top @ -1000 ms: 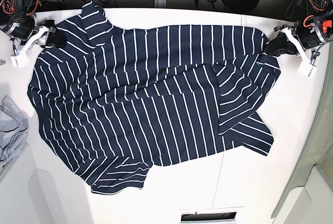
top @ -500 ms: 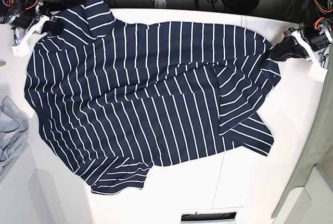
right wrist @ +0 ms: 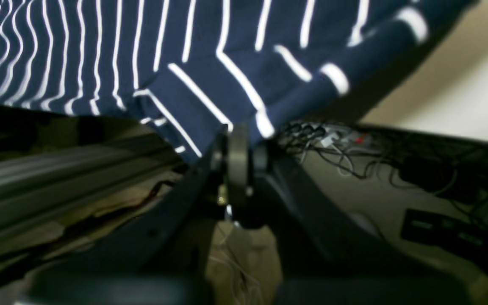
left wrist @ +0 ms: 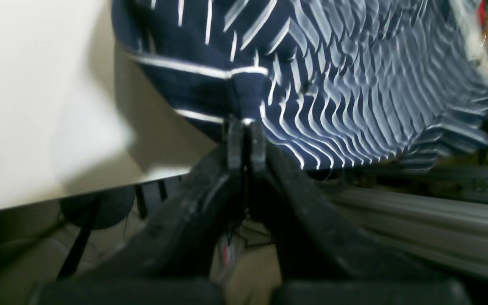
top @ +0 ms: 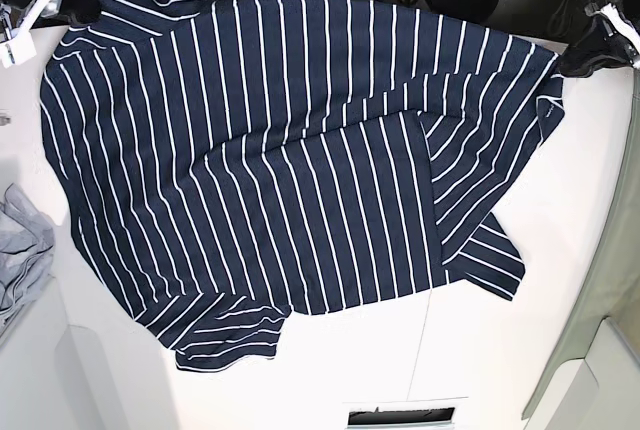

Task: Layout the t-shirt on the table in an organized manner, then fold the t-shirt properly
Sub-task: 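Drag the shirt edges with both grippers to straighten the body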

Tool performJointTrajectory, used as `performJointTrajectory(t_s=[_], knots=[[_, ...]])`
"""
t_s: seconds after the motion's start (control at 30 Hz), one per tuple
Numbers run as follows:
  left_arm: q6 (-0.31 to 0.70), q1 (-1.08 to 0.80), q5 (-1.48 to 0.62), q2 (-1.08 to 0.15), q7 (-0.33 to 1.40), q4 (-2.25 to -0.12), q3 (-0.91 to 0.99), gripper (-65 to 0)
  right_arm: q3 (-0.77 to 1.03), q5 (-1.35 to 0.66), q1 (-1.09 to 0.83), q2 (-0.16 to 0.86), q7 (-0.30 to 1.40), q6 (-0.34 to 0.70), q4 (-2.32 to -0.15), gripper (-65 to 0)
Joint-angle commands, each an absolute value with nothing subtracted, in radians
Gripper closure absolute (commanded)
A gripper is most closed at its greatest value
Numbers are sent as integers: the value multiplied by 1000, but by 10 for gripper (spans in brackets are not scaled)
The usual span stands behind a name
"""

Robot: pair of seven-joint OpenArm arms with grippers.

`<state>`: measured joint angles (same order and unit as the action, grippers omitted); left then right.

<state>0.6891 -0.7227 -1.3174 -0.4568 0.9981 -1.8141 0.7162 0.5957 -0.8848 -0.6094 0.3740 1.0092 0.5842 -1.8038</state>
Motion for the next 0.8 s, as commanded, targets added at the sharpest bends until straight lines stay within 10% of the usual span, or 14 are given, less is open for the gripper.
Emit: performJointTrajectory(t_s=[0.0,0.77], knots=[[698,-738,-1362,-453,1012,-1828,748,0,611,-902,-628,390,997,590,-1831,0],[698,-582,-1294,-394,922,-1744,791,0,676,-883,-334,402,942,590,-1782,0]])
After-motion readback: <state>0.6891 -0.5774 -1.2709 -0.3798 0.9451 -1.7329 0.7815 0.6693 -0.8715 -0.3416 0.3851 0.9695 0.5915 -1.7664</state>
